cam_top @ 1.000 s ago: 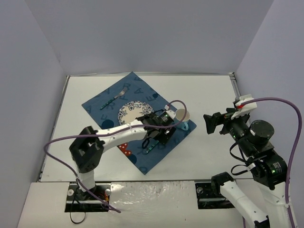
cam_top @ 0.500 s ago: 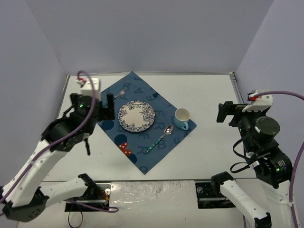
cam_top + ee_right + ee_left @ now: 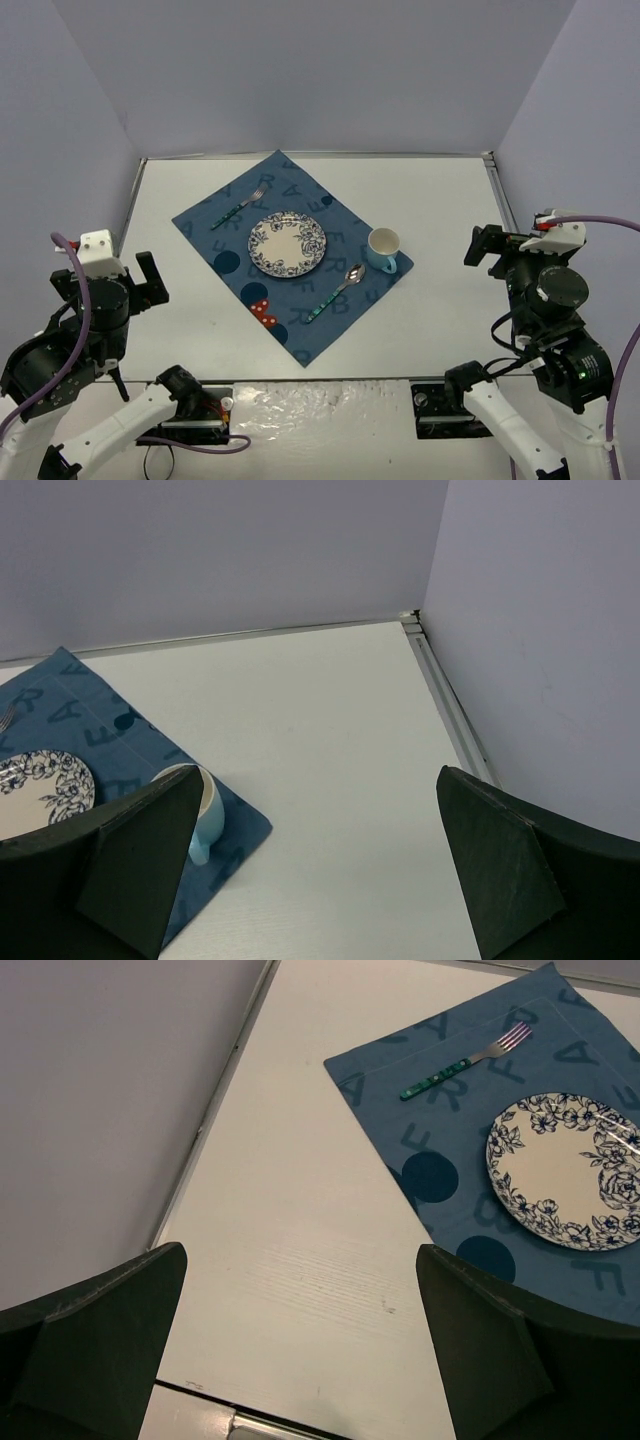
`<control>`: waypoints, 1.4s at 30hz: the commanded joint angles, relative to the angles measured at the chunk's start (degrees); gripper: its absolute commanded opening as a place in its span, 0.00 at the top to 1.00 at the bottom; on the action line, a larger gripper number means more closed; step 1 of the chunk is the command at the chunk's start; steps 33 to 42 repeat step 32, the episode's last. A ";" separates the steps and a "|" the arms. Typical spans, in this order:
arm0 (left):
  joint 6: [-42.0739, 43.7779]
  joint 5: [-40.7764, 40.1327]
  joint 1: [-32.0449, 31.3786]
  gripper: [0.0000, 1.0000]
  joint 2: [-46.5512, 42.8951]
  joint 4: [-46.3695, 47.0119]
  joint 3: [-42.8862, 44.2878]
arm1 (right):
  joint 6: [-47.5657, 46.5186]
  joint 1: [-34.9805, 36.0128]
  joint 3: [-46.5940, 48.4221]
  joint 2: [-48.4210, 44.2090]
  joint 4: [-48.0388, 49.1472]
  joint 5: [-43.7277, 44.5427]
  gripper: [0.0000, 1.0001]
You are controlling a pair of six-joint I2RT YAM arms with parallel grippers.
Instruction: Set the dinner table for one person
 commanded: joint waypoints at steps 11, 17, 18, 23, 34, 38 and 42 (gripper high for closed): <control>-0.23 -2.65 0.12 0.03 0.17 -2.27 0.10 | 1.18 0.46 -0.61 -0.13 7.13 1.36 0.00; -1.51 -2.01 0.12 0.03 -0.20 -1.72 -0.99 | 1.61 0.46 -0.95 0.49 8.15 0.76 0.00; -1.72 -1.76 0.12 0.03 -0.18 -1.57 -1.25 | 1.67 0.46 -1.05 0.55 8.33 0.66 0.00; -1.64 -1.61 0.12 0.03 0.05 -0.74 -1.56 | 1.34 0.54 -1.38 0.63 8.75 0.57 0.00; -1.53 -1.37 0.12 0.03 0.23 0.35 -1.64 | 0.88 0.46 -1.47 1.63 9.75 0.43 0.00; -1.53 -1.37 0.12 0.03 0.23 0.35 -1.64 | 0.88 0.46 -1.47 1.63 9.75 0.43 0.00; -1.53 -1.37 0.12 0.03 0.23 0.35 -1.64 | 0.88 0.46 -1.47 1.63 9.75 0.43 0.00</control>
